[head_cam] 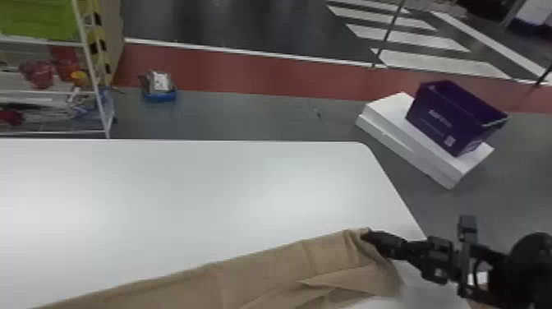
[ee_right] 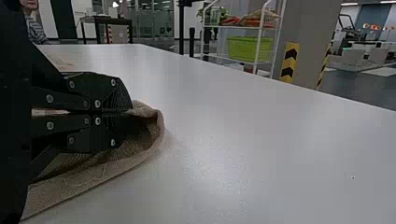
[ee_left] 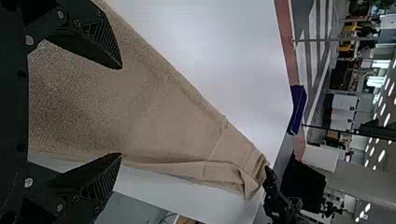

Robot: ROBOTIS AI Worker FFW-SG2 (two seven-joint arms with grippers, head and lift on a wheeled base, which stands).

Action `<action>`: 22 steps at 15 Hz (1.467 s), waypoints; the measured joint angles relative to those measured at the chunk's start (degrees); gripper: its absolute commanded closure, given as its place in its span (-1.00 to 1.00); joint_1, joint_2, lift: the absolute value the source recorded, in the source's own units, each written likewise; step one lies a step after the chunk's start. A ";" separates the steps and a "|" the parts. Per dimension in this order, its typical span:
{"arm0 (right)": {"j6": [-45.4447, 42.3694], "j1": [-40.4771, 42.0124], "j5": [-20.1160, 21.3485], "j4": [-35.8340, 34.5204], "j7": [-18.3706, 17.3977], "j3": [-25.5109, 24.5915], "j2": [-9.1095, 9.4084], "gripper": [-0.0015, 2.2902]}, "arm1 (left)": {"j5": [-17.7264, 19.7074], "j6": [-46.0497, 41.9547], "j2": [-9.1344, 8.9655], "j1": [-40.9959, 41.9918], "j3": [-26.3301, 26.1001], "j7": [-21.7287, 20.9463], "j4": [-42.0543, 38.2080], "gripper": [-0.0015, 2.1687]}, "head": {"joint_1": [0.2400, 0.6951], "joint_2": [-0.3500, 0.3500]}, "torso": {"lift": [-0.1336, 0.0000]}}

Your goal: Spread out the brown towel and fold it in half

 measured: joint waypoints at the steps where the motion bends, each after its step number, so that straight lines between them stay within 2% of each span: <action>1: -0.05 0.01 0.07 0.00 0.00 -0.06 -0.03 -0.03 | 0.19 0.01 0.02 0.11 0.31 -1.27 -0.14 -0.75 | 1.00 -0.73 | -0.85; 4: -0.64 0.24 0.40 -0.01 -0.25 -0.11 -0.11 -0.03 | 0.18 -0.27 0.38 1.57 -2.09 -1.60 -0.27 -0.70 | 1.00 -0.85 | -0.85; 6: -0.49 0.30 0.51 -0.08 -0.35 -0.01 -0.08 -0.03 | -1.39 -0.25 0.60 0.70 -2.30 -0.23 0.46 -0.71 | 1.00 -0.83 | -0.85; 7: -0.44 0.39 0.51 -0.13 -0.30 -0.03 -0.08 -0.03 | -1.49 0.73 0.65 -0.03 -0.90 -0.26 0.61 -0.70 | 1.00 -0.79 | -0.85; 10: -1.01 0.81 0.42 -0.13 -0.26 -0.12 -0.26 -0.03 | 0.22 7.34 0.67 -1.63 6.45 0.05 0.62 -0.71 | 1.00 -0.50 | -0.85; 12: -2.29 0.90 0.73 -0.05 -0.26 -0.07 -0.28 -0.03 | 1.08 13.29 0.84 -2.13 10.41 1.93 1.40 -0.70 | 1.00 -0.35 | -0.85; 15: -3.07 0.90 0.81 -0.02 -0.26 0.39 -0.24 -0.03 | 1.16 19.26 1.48 -2.29 12.12 4.23 2.84 -0.70 | 1.00 -0.17 | -0.85; 20: -3.39 0.88 0.80 -0.02 -0.26 0.56 -0.18 -0.03 | 1.29 22.78 1.96 -3.12 11.37 4.41 4.45 -0.70 | 1.00 -0.15 | -0.85; 21: -3.39 0.89 0.74 -0.02 -0.26 0.50 -0.17 -0.03 | 1.15 22.98 2.03 -3.42 11.06 4.42 4.79 -0.64 | 1.00 -0.16 | -0.85; 22: -3.39 0.94 0.68 -0.02 -0.26 0.40 -0.15 -0.03 | 1.00 23.17 2.07 -3.75 10.76 4.42 5.11 -0.40 | 1.00 -0.16 | -0.85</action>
